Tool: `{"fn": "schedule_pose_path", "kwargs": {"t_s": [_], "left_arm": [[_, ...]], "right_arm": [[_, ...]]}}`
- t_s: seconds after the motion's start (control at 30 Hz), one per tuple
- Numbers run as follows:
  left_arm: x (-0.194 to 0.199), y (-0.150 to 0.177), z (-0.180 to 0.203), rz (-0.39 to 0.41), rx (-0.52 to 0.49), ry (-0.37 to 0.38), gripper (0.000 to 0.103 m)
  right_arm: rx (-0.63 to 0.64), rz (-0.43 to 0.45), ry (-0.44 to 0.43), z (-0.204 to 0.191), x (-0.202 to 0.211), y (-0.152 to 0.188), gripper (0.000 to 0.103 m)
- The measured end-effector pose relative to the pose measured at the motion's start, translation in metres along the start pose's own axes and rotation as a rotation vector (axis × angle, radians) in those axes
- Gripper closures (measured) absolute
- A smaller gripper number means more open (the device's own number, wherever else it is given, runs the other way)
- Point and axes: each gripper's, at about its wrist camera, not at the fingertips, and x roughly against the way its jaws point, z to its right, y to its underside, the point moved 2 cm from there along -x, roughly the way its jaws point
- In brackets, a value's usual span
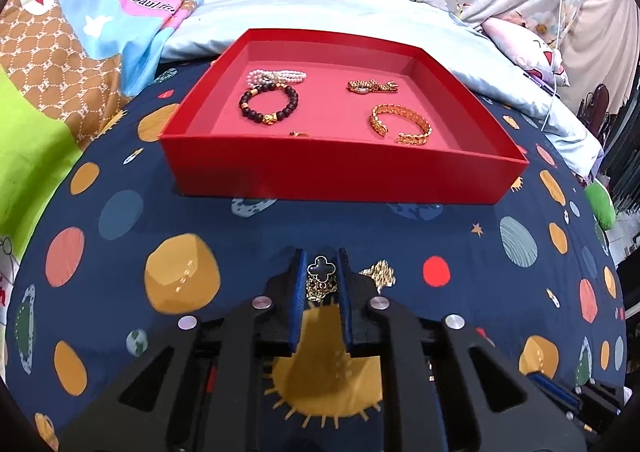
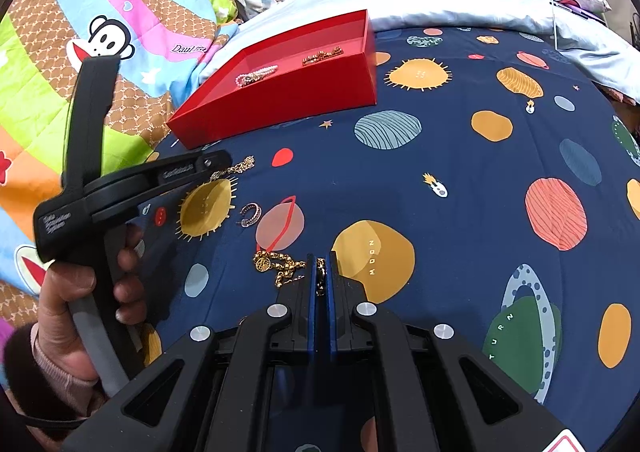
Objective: Organize jewelry
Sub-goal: 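Carry the chain and clover necklace into the red tray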
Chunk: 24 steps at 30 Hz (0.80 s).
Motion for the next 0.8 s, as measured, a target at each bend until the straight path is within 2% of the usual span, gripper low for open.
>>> {"fn": "schedule_pose_path", "kwargs": {"t_s": [0.23,0.53,0.8], "left_arm": [[0.035,0.01,-0.013,0.017,0.039,0.031,0.089],[0.076,0.021,-0.021,0.028,0.066,0.071,0.089],[0.111,0.008,-0.023,0.087,0.05,0.109,0.089]], "right_arm": [[0.02,0.033,0.004,-0.006,0.011,-0.004,0.099],[0.045,0.116,0.0,-0.016,0.043,-0.026,0.099],[0.08,0.204,0.014,-0.023,0.07,-0.056,0.099]]}}
